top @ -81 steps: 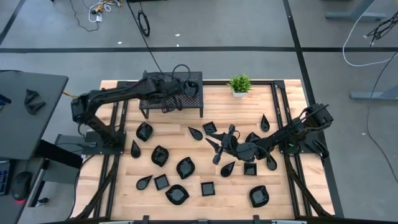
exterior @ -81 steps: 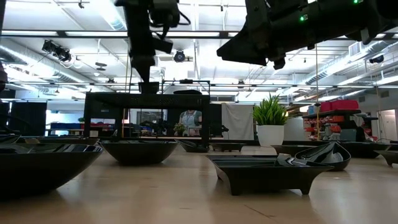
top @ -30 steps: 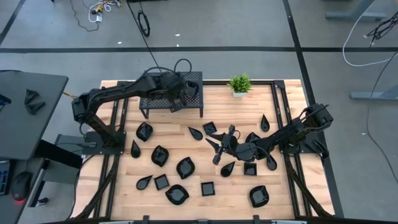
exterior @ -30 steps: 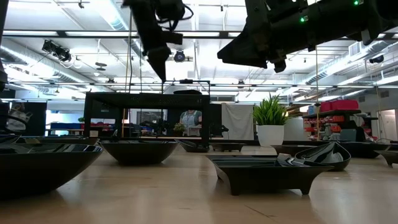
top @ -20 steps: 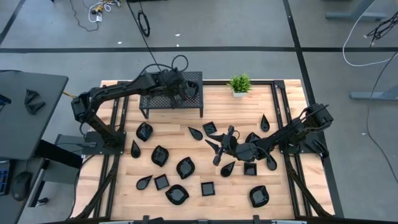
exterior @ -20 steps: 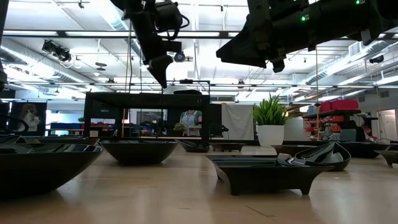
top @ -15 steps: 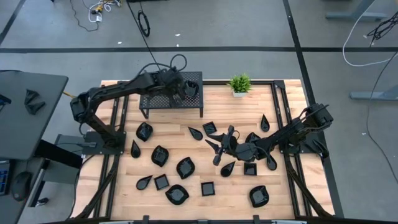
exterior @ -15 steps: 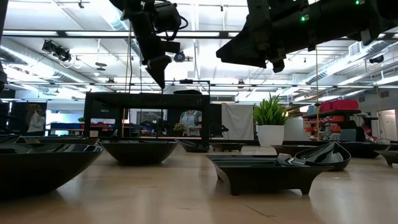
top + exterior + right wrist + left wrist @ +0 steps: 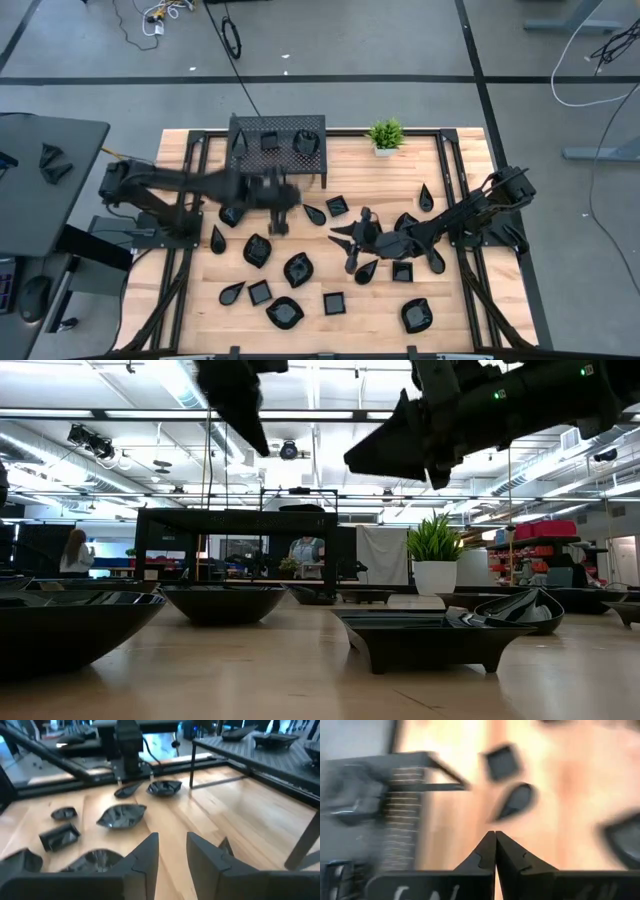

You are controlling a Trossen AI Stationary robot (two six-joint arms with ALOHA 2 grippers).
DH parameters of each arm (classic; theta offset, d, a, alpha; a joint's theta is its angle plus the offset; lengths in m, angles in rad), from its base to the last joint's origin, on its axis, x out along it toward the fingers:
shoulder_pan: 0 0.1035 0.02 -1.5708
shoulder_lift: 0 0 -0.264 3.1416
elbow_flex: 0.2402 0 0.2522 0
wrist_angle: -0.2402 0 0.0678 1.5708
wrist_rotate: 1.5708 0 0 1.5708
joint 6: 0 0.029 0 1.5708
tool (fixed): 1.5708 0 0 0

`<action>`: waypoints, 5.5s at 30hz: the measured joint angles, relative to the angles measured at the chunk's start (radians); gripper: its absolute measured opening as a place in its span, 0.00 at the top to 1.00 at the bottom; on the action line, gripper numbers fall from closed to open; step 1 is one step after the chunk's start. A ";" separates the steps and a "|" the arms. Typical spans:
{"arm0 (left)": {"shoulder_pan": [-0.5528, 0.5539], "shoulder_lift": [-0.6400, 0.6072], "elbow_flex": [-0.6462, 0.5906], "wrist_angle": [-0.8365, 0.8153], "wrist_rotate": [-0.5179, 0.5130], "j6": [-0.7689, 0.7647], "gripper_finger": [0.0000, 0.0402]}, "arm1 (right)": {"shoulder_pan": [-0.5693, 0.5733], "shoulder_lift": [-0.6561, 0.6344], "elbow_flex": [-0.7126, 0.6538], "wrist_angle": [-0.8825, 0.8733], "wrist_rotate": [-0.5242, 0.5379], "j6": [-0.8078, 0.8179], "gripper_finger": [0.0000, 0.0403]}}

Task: Pick & Place Mini shaped plates
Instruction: Stack the black leaf shaped plate on top of the black leaf shaped plate on the shelf, then stack the black square plate on top of the black square plates on the shelf

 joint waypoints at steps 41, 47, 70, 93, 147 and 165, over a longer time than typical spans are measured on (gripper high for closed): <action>-0.197 0.158 -0.554 0.823 0.212 -0.501 0.93 | -0.048 0.000 0.000 -0.056 0.001 -0.001 0.74; -0.194 0.164 -0.553 0.821 0.250 -0.499 0.99 | -0.048 0.000 0.000 -0.056 0.000 0.000 0.74; -0.100 0.061 -0.296 0.580 0.191 -0.542 1.00 | -0.040 0.000 0.000 -0.097 0.001 -0.002 0.75; 0.612 0.033 0.050 0.353 0.138 -0.435 0.99 | -0.016 0.000 -0.001 -0.116 0.001 0.000 0.74; 0.536 0.073 0.093 0.393 0.346 -0.195 0.63 | -0.016 0.000 0.000 -0.099 0.002 0.015 0.74; 0.263 0.028 -0.024 0.285 0.128 -0.120 0.86 | -0.016 0.000 0.001 -0.101 0.001 0.026 0.75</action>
